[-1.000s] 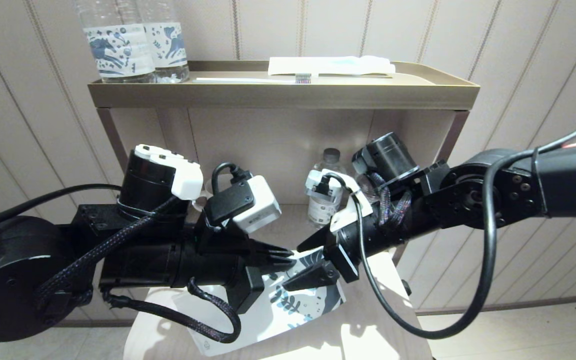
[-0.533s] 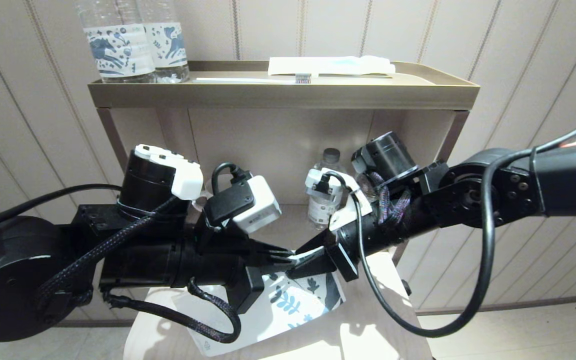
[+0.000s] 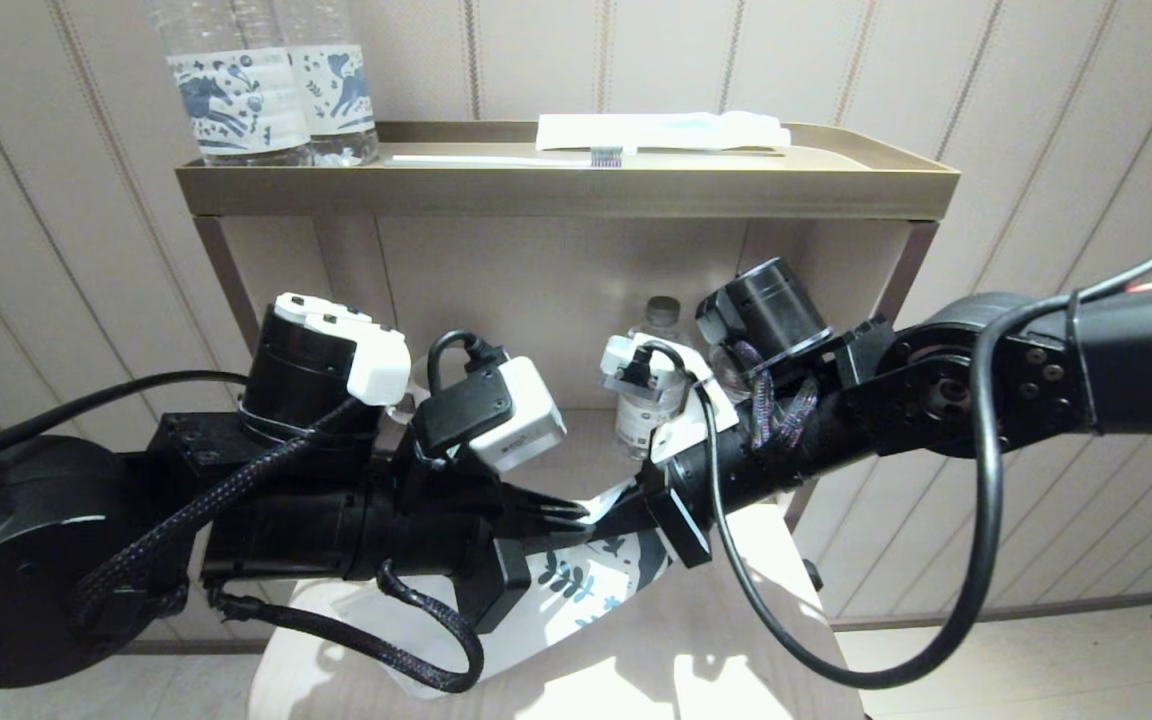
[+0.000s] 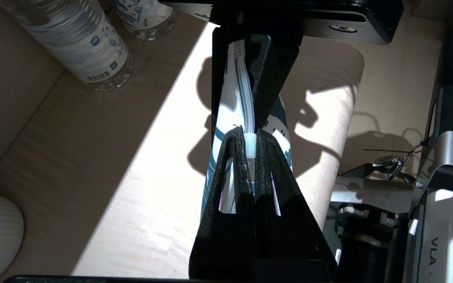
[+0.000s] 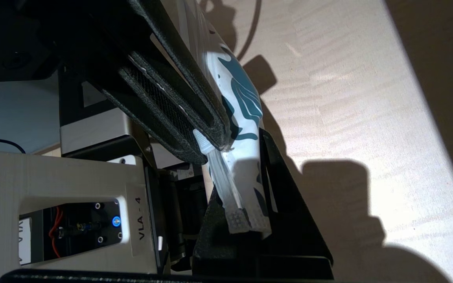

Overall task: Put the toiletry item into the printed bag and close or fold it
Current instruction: Hand it to the other hand

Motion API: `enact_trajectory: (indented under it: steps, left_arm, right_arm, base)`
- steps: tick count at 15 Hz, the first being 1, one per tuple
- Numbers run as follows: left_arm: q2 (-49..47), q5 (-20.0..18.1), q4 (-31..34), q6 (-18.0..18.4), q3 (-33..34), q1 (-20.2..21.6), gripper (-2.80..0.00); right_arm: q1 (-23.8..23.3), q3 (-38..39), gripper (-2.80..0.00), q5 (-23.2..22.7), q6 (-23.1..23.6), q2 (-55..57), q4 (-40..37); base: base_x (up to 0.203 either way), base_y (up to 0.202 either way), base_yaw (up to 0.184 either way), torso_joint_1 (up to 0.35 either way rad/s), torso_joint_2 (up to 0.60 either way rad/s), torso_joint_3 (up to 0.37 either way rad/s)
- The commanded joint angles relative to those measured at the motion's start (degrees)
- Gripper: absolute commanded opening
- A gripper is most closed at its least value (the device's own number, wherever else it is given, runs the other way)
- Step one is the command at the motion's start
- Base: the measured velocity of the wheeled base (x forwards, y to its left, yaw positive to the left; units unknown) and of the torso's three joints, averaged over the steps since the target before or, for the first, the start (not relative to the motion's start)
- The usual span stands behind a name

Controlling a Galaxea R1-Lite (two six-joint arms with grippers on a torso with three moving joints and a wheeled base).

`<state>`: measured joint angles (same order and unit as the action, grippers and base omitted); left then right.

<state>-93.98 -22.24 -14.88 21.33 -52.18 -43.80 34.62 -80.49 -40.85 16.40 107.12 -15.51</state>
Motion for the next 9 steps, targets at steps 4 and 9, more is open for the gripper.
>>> enact_trajectory:
  steps: [4,9]
  left_arm:
    - [0.42,0.07,-0.12,0.5,2.03,0.15,-2.8]
    - [1.8,0.09,-0.15,3.91,6.57,3.83,-2.8]
  right_arm:
    - [-0.02,1.08,-2.8,-0.33,0.17,-0.48,0.03]
    - [0.01,-0.02,-2.8,-0.46,0.57,-0.68,0.04]
  base:
    - [0.0,0.0,0.0,0.0,0.0,0.0]
    - [0.0,0.0,0.0,0.0,0.0,0.0]
